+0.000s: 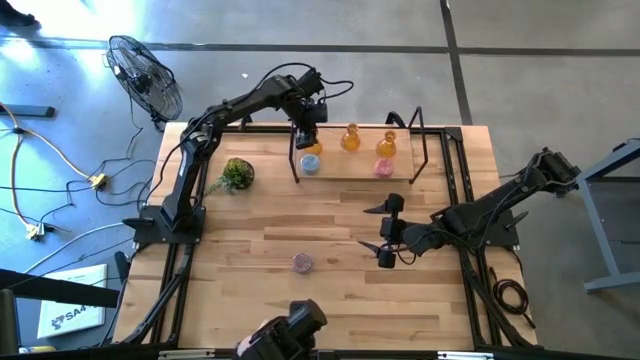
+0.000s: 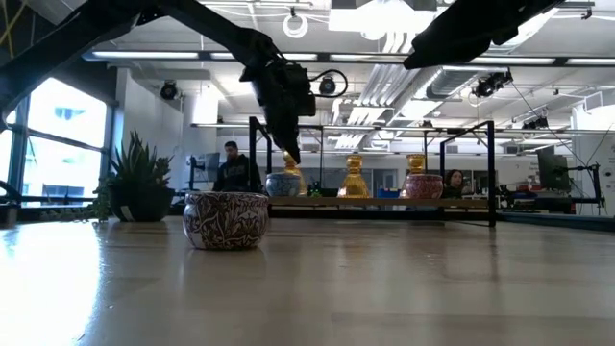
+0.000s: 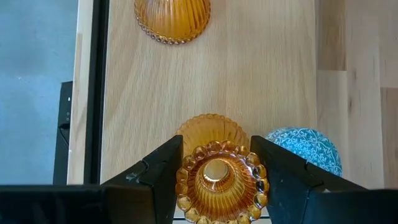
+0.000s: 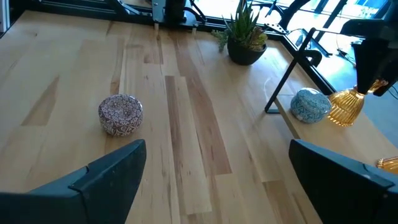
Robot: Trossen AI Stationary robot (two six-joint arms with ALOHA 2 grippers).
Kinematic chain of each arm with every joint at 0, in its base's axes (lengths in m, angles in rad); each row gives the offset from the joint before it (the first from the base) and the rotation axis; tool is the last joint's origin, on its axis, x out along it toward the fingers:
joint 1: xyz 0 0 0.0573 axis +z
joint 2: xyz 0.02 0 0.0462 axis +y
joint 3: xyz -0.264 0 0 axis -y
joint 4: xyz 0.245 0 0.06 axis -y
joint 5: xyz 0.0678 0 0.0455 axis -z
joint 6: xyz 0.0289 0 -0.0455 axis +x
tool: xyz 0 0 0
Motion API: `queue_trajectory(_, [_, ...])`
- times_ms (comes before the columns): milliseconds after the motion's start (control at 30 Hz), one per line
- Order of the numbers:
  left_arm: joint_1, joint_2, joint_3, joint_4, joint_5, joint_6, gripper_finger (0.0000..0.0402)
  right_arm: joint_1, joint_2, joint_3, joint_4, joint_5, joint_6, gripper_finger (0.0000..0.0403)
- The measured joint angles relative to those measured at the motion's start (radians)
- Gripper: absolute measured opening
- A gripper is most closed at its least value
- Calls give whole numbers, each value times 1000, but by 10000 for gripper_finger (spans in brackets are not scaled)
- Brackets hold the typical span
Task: Pick & Place candle stick holders
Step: Put the yellow candle holder on the shelf aligned with the other yellow candle holders
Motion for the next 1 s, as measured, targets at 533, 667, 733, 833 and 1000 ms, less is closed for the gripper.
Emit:
queue_trajectory(533, [0,2,-9,15,-15,48,179,0,0,0,0,0,0,389])
queue_trajectory(667, [-1,2,-9,22,-54,-1,179,0,0,0,-9,0,0,389])
queue_trajectory(733, [-1,2,-9,22,-63,3,179,0,0,0,-16,-1,2,389])
queue_trajectory(833, [-1,2,-9,20,-63,24,179,0,0,0,-18,0,4,389])
queue_trajectory(1000, [-12,2,-9,26,-110,-1,179,0,0,0,-19,0,4,389])
